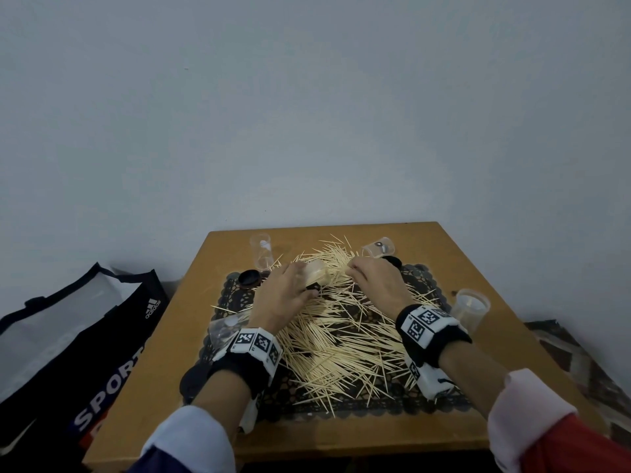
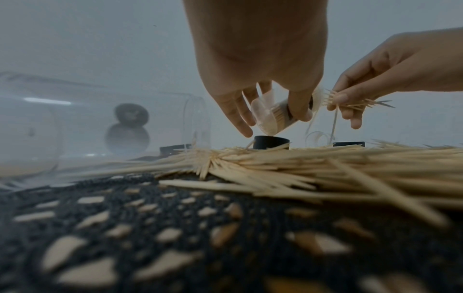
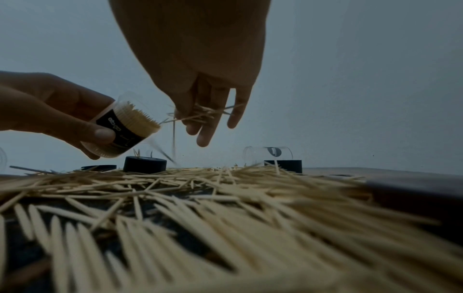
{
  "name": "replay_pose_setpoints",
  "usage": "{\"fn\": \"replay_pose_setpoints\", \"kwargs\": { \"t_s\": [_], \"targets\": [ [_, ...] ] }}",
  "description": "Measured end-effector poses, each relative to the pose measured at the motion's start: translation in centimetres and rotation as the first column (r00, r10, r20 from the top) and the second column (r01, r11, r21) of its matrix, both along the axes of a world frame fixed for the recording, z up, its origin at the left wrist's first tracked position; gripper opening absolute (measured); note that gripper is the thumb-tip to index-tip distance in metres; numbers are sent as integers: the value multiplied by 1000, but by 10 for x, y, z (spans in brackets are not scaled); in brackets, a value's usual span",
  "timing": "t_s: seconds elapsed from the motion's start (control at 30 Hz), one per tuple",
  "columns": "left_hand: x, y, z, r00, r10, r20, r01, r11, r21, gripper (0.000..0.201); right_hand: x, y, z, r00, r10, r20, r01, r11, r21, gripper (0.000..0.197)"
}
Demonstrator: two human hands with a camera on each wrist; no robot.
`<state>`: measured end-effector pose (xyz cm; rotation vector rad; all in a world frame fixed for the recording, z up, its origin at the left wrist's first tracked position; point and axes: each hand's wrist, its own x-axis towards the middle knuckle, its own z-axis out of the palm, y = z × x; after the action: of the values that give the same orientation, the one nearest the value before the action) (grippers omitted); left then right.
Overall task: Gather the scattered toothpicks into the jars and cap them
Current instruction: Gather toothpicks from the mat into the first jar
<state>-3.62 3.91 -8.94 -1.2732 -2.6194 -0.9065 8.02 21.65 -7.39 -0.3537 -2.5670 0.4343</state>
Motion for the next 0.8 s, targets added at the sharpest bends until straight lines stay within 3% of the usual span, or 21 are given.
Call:
{"fn": "replay_pose_setpoints", "kwargs": {
  "t_s": [0.57, 0.8],
  "targets": [
    [1, 4, -3, 989, -137, 59, 138, 990, -12, 67, 2, -7, 7, 981, 194, 15, -195, 979, 60, 25],
    [0, 4, -4, 989, -136, 59, 136, 991, 2, 65, 1, -7, 3, 971, 239, 20, -239, 965, 105, 39]
  ]
}}
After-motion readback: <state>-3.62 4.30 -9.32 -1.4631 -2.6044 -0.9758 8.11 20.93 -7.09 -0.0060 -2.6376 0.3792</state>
